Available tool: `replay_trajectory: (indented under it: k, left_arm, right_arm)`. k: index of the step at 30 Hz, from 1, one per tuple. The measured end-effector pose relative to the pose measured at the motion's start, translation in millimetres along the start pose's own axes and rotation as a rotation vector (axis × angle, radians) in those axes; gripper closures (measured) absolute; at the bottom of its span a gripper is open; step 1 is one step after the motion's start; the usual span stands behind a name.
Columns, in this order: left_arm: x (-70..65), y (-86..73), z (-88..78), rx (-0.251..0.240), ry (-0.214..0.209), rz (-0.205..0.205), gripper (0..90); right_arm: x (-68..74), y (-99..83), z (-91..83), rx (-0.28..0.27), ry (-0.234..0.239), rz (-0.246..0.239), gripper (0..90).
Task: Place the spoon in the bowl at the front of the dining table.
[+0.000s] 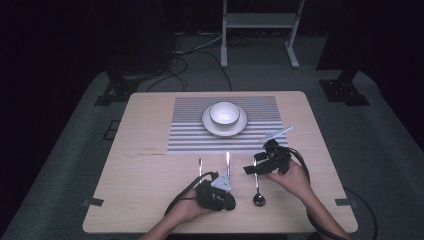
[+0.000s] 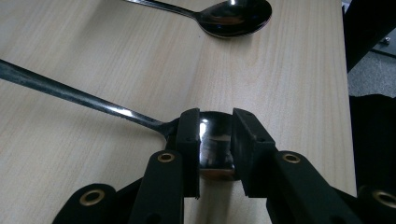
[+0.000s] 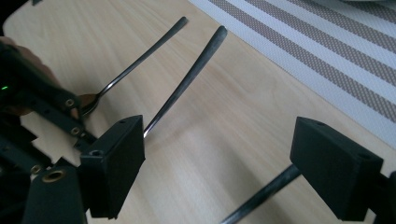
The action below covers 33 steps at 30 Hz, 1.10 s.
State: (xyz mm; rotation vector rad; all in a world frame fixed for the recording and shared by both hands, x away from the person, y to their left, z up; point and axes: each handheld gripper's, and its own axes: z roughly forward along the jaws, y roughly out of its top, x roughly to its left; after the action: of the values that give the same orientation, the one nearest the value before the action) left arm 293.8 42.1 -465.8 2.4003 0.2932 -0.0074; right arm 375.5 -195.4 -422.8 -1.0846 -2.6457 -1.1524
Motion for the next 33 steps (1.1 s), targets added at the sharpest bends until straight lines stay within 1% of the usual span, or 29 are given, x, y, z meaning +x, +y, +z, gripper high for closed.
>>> replay_trajectory:
  k: [3,5,8,9,15,17,20,21,24,26,30,33]
  left_arm:
    - [-0.1,-0.4,0.2,-0.005,-0.004,-0.007,72.6]
    - [0.0,-0.3,0.2,-0.003,-0.006,-0.007,72.6]
    - [0.2,-0.4,0.1,-0.004,-0.003,-0.006,72.6]
    - [0.9,-0.5,-0.2,-0.001,-0.002,0.001,72.6]
    - [1.1,-0.9,0.1,-0.009,-0.002,-0.006,72.6]
    - [1.1,-0.9,0.1,-0.009,-0.001,-0.005,72.6]
    - [1.7,-1.0,-0.1,-0.006,-0.003,0.000,72.6]
    - [1.3,-1.0,0.1,-0.010,-0.003,-0.007,72.6]
    - [1.2,-1.1,0.3,-0.013,-0.004,-0.008,72.6]
    - [2.0,-1.0,0.0,-0.008,-0.006,-0.005,72.6]
    - [2.5,-1.1,-0.2,-0.008,-0.006,-0.002,72.6]
    - [2.6,-1.1,-0.2,-0.008,-0.006,-0.002,72.6]
  right_arm:
    - [1.5,7.9,8.5,0.020,-0.001,0.001,16.6]
    - [2.4,12.0,12.2,0.033,-0.012,-0.012,16.6]
    - [3.9,18.7,16.9,0.046,-0.007,-0.020,16.6]
    - [4.3,20.1,18.1,0.050,-0.007,-0.020,16.6]
    - [4.7,31.9,28.9,0.069,0.002,-0.031,16.6]
    - [4.9,33.9,30.7,0.073,0.004,-0.029,16.6]
    - [4.6,40.1,38.4,0.085,0.009,-0.030,16.9]
    - [4.1,41.5,40.7,0.088,0.010,-0.029,17.0]
    - [2.9,45.4,47.5,0.098,0.020,-0.022,18.6]
    - [2.3,47.2,51.8,0.110,0.017,-0.026,18.7]
    - [1.5,49.9,58.0,0.120,0.021,-0.018,24.1]
    - [-0.2,52.1,61.5,0.120,0.031,-0.019,32.7]
